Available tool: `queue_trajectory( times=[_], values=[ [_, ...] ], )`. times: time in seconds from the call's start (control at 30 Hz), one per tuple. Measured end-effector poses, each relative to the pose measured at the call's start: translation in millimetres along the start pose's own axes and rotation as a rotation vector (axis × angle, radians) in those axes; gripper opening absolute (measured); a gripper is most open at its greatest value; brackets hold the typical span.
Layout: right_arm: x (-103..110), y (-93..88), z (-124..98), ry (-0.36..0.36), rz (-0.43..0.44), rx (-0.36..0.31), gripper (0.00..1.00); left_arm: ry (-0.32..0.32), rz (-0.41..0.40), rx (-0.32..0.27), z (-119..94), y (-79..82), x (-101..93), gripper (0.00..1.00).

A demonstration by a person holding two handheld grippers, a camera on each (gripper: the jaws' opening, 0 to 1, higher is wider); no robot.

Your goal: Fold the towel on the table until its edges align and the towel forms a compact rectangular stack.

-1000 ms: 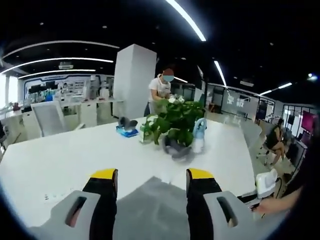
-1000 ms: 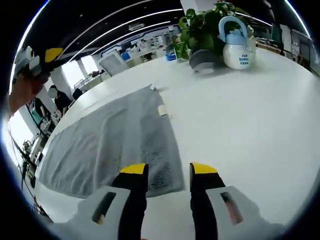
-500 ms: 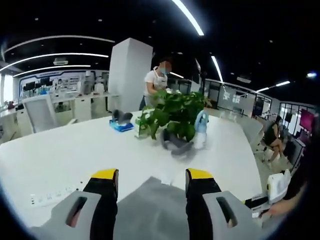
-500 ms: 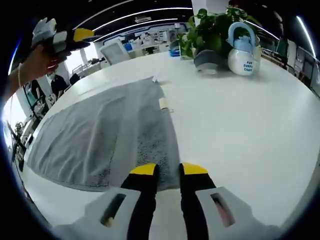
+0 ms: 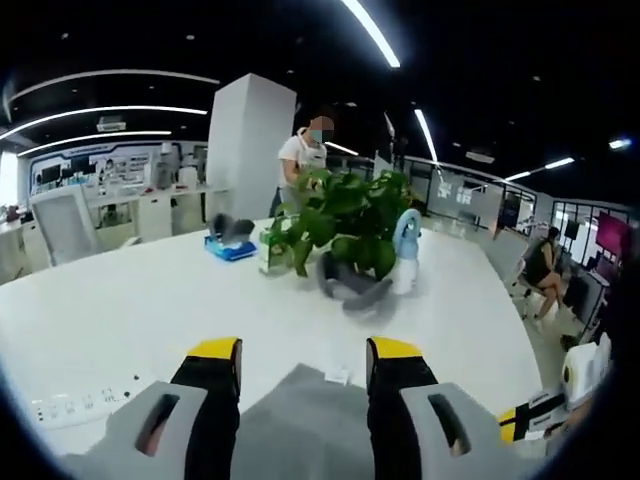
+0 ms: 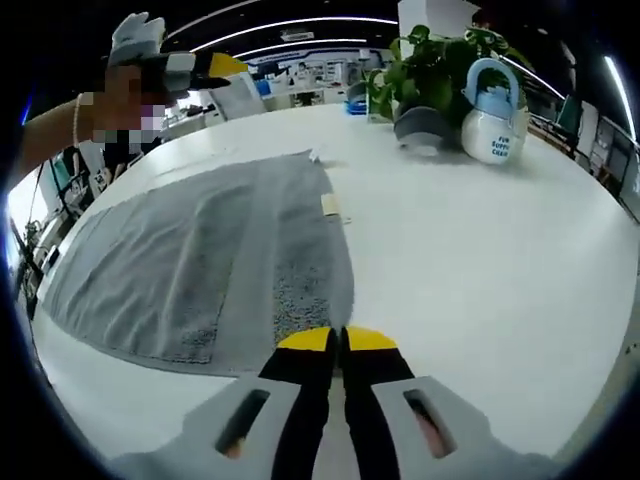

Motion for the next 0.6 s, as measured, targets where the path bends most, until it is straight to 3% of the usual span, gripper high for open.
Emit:
queue_trajectory(
  times=[0.07,0.2,0.33,0.6],
  values=[
    [-1.4,0.4,0.6,-0.005,0.007,0.003,0.0,0.001,-0.006,0.009,5.8,-7.7,1.3,0.46],
    [-2.5,-0.2,1.0,0.0,0.026,0.0,0.0,0.021,0.021,-0.018,19.9,-15.8,7.1,0.31],
    [-2.0,-0.8,1.3,-0.002,0.027,-0.001,0.0,0.027,0.006,-0.027,38.2,-28.3,10.4,0.31],
    [-2.6,-1.1,2.3,-0.003,0.046,-0.005,0.0,-0.015,0.045,0.05,66.0,-70.9,10.5,0.26]
  ],
)
Point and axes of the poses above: the point that each gripper's makers call its tool centre point, and the gripper's own axes: z roughly forward along the fingers, x roughly to its left, y roughly out of its top, the point moved 1 cm from there along -z, roughly backward along the fingers, and after that the axes turned 11 degrees about -x, right-handed, at the moved point
